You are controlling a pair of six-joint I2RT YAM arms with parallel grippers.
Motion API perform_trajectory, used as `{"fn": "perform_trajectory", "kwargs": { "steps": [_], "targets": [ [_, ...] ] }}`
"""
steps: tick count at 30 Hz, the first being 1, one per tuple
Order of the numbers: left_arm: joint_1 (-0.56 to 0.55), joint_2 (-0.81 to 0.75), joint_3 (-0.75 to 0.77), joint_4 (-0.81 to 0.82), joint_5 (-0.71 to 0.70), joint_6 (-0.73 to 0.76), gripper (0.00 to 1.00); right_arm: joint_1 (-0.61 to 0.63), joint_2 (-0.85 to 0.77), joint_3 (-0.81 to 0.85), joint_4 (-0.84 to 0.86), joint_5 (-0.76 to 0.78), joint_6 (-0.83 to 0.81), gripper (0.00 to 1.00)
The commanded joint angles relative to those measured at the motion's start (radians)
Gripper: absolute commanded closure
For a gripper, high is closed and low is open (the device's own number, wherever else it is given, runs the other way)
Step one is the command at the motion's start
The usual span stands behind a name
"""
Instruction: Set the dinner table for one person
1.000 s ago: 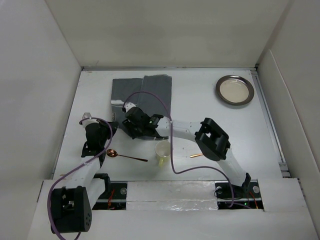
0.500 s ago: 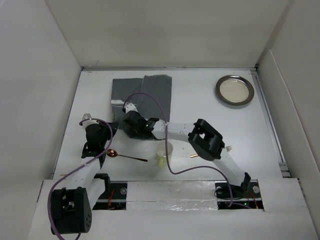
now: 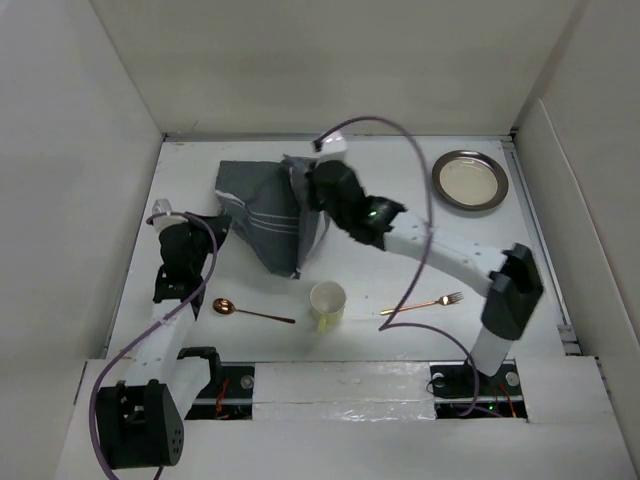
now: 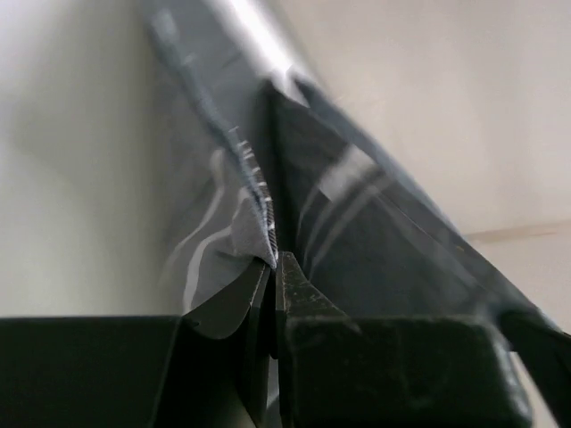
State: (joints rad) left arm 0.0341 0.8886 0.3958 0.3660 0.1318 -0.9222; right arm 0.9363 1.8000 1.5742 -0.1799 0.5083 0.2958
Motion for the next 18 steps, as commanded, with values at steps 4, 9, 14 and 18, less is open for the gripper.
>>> {"fn": "perform_trajectory", "kwargs": {
  "steps": [4,9,14,18],
  "targets": [
    [0.001,-0.016,0.396,-0.035,-0.004,0.025,1.00,-0.234,-0.406,-0.118,0.085,0.003,0.032,1.00],
    [0.001,-0.002,0.652,-0.124,-0.037,0.074,1.00,-0.384,-0.635,-0.134,-0.003,-0.054,0.032,1.00],
    [0.001,-0.049,0.730,-0.131,-0.069,0.097,1.00,-0.433,-0.726,-0.085,-0.095,-0.108,0.025,1.00],
    [0.001,-0.040,0.738,-0.124,-0.061,0.097,1.00,-0.490,-0.713,-0.036,-0.122,-0.143,0.019,1.00]
  ]
}}
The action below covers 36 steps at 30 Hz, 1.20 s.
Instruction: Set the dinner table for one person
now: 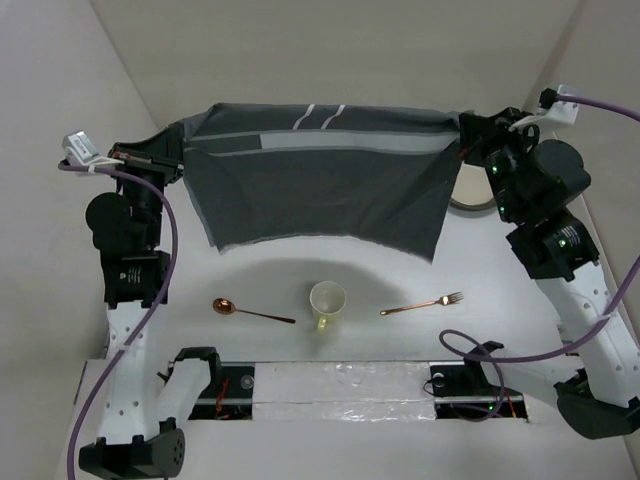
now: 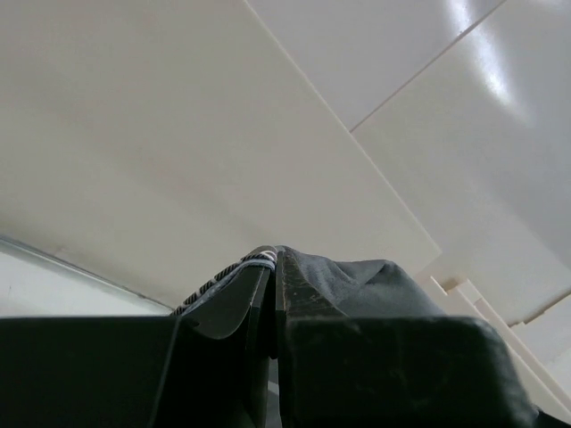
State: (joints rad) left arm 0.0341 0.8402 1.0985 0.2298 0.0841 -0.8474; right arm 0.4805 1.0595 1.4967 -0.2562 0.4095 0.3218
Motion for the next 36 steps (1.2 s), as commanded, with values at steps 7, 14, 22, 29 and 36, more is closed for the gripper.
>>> {"fn": "perform_trajectory", "kwargs": {
  "steps": [7,14,22,29,36],
  "targets": [
    [0.001,0.276,0.073,0.097,0.140,-0.010,1.00,-0.160,0.204,0.079,0.015,-0.204,-0.003,1.00],
    [0.012,0.637,0.490,0.037,0.282,-0.041,1.00,-0.215,0.465,0.308,0.020,-0.328,0.033,1.00],
    [0.089,0.685,0.517,0.110,0.411,-0.108,1.00,-0.241,0.538,0.505,-0.048,-0.365,0.036,1.00],
    [0.124,0.571,-0.137,0.437,0.419,-0.155,1.00,-0.250,0.304,-0.171,0.172,-0.394,0.124,1.00],
    [0.124,0.652,-0.523,0.692,0.464,-0.185,1.00,-0.260,0.270,-0.643,0.391,-0.459,0.224,1.00]
  ]
}}
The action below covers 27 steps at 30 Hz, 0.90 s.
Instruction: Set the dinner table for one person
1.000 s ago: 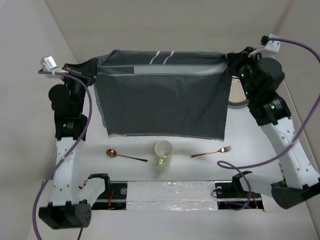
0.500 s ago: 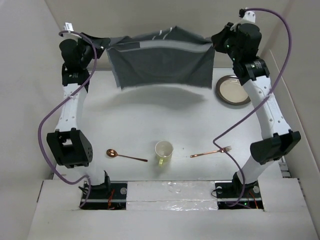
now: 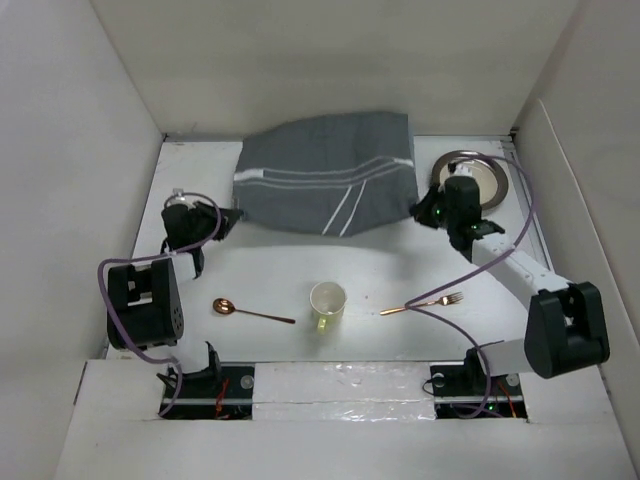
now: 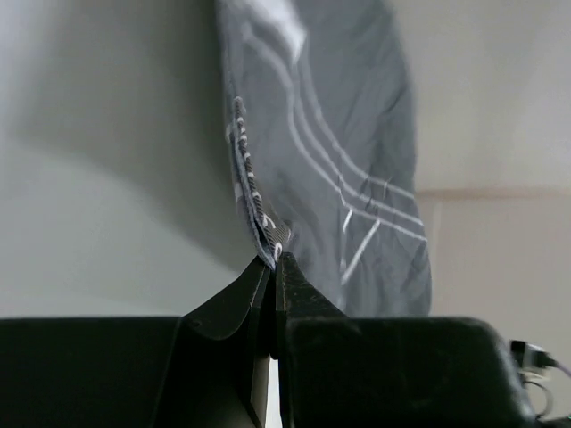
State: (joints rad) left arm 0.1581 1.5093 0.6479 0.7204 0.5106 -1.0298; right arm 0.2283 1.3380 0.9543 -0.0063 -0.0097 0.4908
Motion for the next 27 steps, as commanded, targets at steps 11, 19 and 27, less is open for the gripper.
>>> {"fn": "perform_trajectory", "kwargs": {
  "steps": [11,19,27],
  "targets": [
    [0.000,-0.066,-0.384,0.200,-0.043,0.108,1.00,-0.017,-0.034,-0.330,0.123,-0.033,0.075,1.00],
    [0.000,-0.377,-0.439,-0.087,-0.202,0.252,1.00,-0.044,-0.212,-0.483,0.078,-0.050,0.120,1.00],
    [-0.028,-0.612,-0.476,-0.289,-0.276,0.289,1.00,-0.055,-0.356,-0.549,0.016,-0.029,0.137,1.00]
  ]
}}
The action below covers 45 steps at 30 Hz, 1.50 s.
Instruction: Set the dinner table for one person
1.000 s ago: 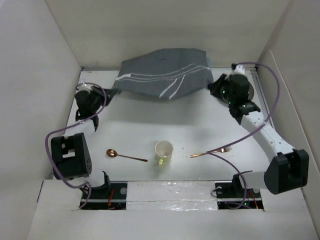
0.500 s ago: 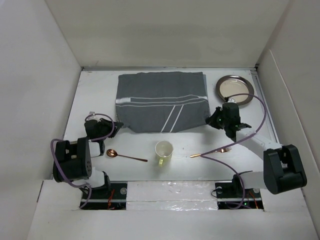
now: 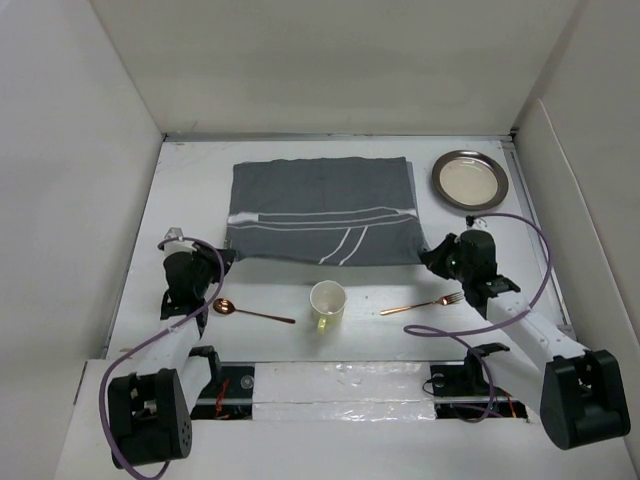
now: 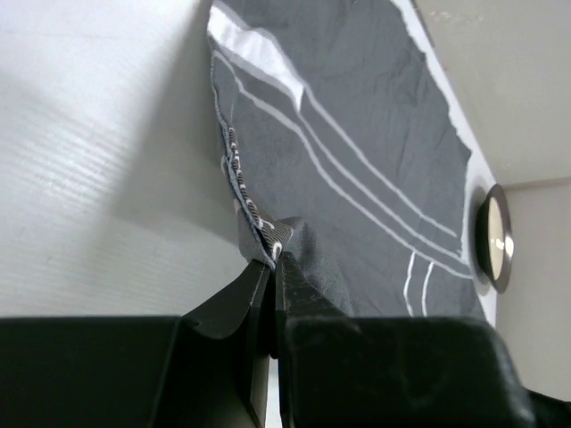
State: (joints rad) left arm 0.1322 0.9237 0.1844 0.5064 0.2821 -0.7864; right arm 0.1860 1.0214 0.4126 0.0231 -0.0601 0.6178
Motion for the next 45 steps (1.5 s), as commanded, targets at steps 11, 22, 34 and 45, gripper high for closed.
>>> {"fn": "perform_trajectory", "kwargs": {
  "steps": [11,22,34,45],
  "targets": [
    [-0.013,0.127,-0.005,-0.017,0.035,0.088,1.00,-0.022,-0.152,-0.031,-0.121,0.046,0.011,1.00],
    [-0.013,0.020,-0.023,-0.074,0.065,0.075,0.91,-0.031,-0.116,-0.018,-0.118,0.054,0.025,0.87],
    [-0.013,-0.287,0.036,-0.265,0.074,0.042,0.58,-0.071,-0.118,0.143,-0.153,0.181,-0.046,0.45],
    [-0.013,-0.405,0.550,-0.632,0.198,0.317,0.90,-0.318,0.173,0.380,0.012,0.097,0.034,1.00]
  ]
}}
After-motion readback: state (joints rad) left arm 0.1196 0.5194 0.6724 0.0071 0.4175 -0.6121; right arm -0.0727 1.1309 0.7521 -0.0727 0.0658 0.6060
